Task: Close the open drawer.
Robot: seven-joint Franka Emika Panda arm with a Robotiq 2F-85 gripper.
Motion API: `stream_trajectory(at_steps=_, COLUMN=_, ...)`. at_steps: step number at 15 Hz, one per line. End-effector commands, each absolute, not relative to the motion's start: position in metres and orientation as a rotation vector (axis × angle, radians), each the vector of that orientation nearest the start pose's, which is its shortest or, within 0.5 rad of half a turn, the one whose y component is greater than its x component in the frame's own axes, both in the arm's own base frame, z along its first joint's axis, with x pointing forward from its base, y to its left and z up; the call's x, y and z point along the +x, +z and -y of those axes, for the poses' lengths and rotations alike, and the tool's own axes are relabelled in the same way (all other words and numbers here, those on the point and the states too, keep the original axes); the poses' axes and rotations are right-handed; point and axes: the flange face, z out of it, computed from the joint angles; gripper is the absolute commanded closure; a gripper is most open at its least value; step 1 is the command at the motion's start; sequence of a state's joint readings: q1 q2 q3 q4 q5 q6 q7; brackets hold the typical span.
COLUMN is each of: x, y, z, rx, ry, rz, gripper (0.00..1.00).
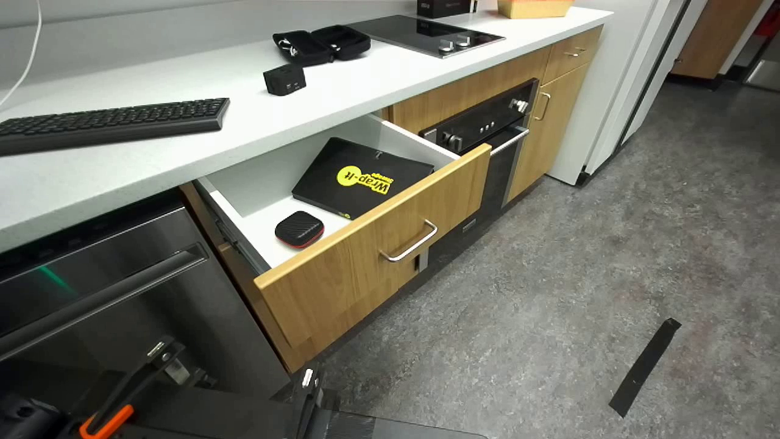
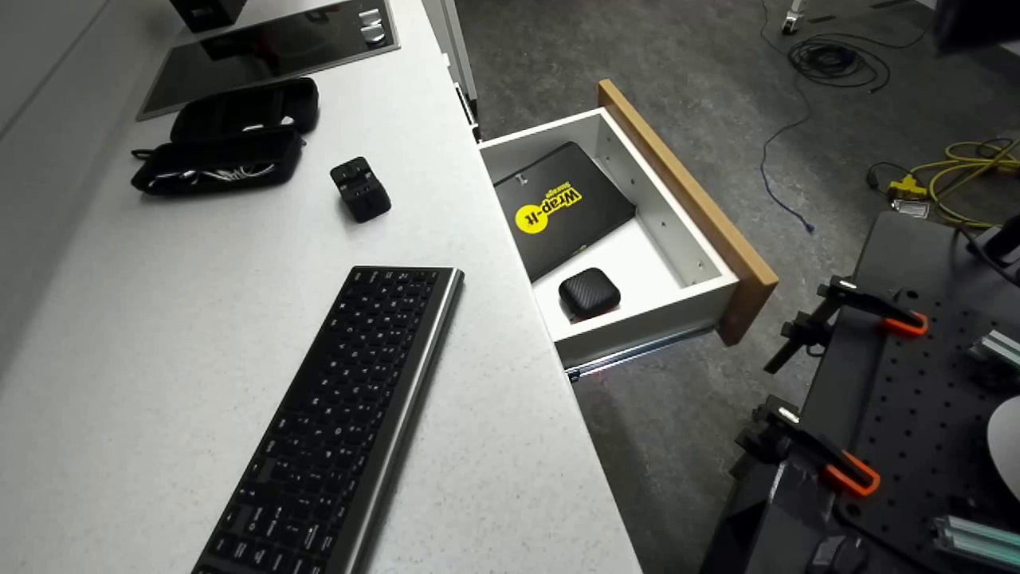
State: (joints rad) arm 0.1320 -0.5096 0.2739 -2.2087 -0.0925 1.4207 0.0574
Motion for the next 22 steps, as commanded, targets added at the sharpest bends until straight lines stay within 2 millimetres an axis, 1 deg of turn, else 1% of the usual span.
stream_trajectory(at_steps=1, x=0.353, y=0.519, z=-0.068, rx=-3.385, ry=0.377, rz=0.235, gripper=0.0)
stream_trajectory(at_steps=4, x=0.363, y=0.482, z=0.01, rx=-3.36, ry=0.397, rz=-0.06, gripper=0.0)
stream_trajectory(at_steps=7, x=0.363, y=0.44, z=0.093, rx=-3.319, ry=0.416, rz=-0.34, gripper=0.0)
stream_trajectory(at_steps=8, x=0.361, y=0.425, z=0.119, rx=-3.278, ry=0.449, rz=-0.401, gripper=0.0)
stream_trajectory(at_steps=9, x=0.359, y=0.414, z=0.136, rx=-3.221, ry=0.461, rz=-0.429, gripper=0.0)
stream_trajectory(at_steps=10, x=0.359, y=0.434, z=0.109, rx=-3.265, ry=0.452, rz=-0.352, gripper=0.0)
stream_trajectory(at_steps=11, x=0.357, y=0.422, z=0.127, rx=-3.236, ry=0.469, rz=-0.402, gripper=0.0)
stream_trajectory(at_steps=12, x=0.356, y=0.415, z=0.137, rx=-3.218, ry=0.486, rz=-0.429, gripper=0.0)
stream_trajectory(at_steps=13, x=0.356, y=0.411, z=0.14, rx=-3.212, ry=0.497, rz=-0.437, gripper=0.0)
stream_trajectory(at_steps=16, x=0.358, y=0.41, z=0.136, rx=-3.218, ry=0.5, rz=-0.424, gripper=0.0)
stream_trajectory(at_steps=17, x=0.359, y=0.408, z=0.13, rx=-3.269, ry=0.424, rz=-0.469, gripper=0.0)
stream_trajectory(at_steps=18, x=0.363, y=0.403, z=0.131, rx=-3.286, ry=0.375, rz=-0.52, gripper=0.0)
stream_trajectory(at_steps=19, x=0.37, y=0.396, z=0.136, rx=-3.289, ry=0.337, rz=-0.573, gripper=0.0)
stream_trajectory(at_steps=20, x=0.378, y=0.386, z=0.149, rx=-3.289, ry=0.279, rz=-0.671, gripper=0.0)
stream_trajectory(at_steps=22, x=0.388, y=0.366, z=0.173, rx=-3.284, ry=0.229, rz=-0.835, gripper=0.0)
